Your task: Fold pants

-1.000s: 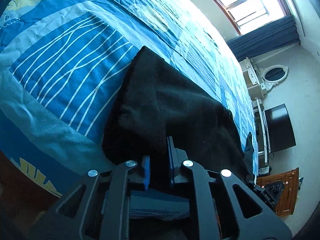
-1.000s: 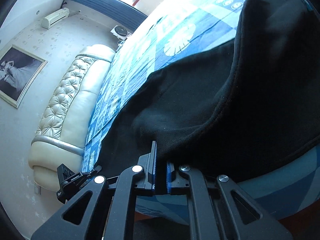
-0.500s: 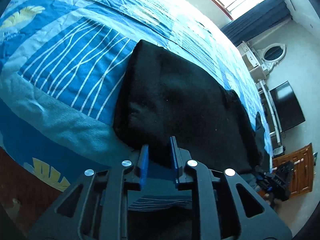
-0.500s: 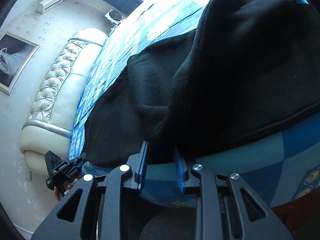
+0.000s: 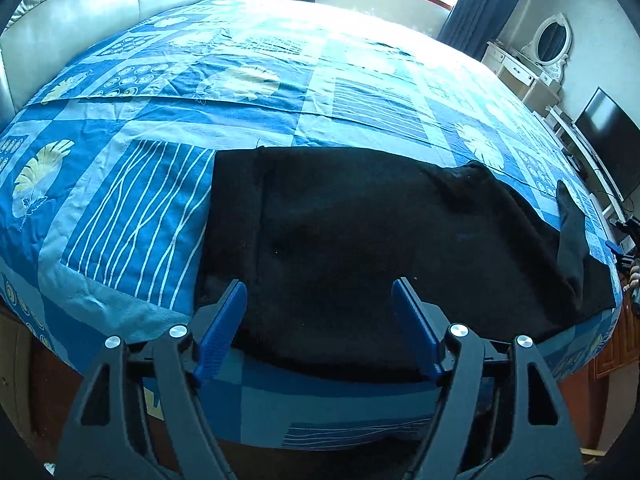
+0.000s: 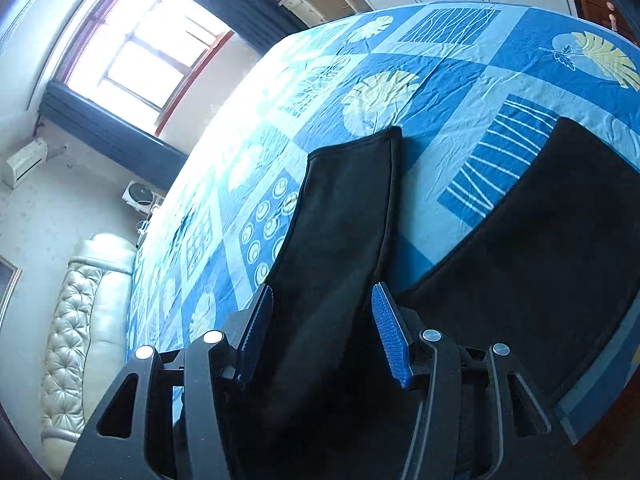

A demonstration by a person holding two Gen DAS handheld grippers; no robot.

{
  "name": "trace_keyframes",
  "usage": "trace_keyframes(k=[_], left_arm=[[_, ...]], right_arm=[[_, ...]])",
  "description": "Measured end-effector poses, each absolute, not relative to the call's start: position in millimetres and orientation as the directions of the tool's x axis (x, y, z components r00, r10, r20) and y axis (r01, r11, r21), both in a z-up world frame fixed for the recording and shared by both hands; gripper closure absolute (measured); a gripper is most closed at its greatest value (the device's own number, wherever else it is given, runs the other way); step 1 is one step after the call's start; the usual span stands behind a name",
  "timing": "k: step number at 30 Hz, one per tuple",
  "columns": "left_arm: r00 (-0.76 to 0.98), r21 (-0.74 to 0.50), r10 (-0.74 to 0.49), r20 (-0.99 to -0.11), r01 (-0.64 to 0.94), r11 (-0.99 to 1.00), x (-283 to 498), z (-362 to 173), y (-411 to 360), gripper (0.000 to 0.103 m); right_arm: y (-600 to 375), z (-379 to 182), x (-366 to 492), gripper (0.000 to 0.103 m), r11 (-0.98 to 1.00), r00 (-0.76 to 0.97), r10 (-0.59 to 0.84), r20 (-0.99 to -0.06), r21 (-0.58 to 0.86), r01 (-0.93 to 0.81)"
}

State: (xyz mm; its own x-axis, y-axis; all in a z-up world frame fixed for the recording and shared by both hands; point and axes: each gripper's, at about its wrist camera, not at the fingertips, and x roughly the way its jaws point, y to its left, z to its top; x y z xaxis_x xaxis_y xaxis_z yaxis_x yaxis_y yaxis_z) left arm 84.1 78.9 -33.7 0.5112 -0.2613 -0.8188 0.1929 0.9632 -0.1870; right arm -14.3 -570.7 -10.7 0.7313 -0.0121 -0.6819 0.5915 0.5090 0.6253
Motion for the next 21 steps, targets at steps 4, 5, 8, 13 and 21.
trace_keyframes(k=[4,5,8,13,21], left_arm=[[0.493,-0.183,-0.253,-0.832,0.187,0.965,90,-46,68,0.028],[0.486,-0.187,-0.253,-0.837,0.180,0.966,91,-49,67,0.028],[0.477,-0.209,-0.257,-0.840,0.153,0.966,94,-57,67,0.026],[0.482,-0.223,-0.268,-0.834,0.151,0.963,93,-60,67,0.022],[0.474,-0.277,-0.300,-0.828,0.118,0.953,101,-62,72,0.018]], right_arm=[[-574,0,68,0.051,0.629,0.613,-0.069,-0.787,0.442,0.640],[-574,-2,88,0.051,0.644,0.579,-0.075,-0.812,0.404,0.650],[-579,-14,134,0.051,0.642,0.499,-0.126,-0.858,0.313,0.700],[-586,-41,189,0.051,0.627,0.360,-0.189,-0.914,0.170,0.760],[-596,-66,191,0.085,0.600,0.270,-0.215,-0.938,0.091,0.795]])
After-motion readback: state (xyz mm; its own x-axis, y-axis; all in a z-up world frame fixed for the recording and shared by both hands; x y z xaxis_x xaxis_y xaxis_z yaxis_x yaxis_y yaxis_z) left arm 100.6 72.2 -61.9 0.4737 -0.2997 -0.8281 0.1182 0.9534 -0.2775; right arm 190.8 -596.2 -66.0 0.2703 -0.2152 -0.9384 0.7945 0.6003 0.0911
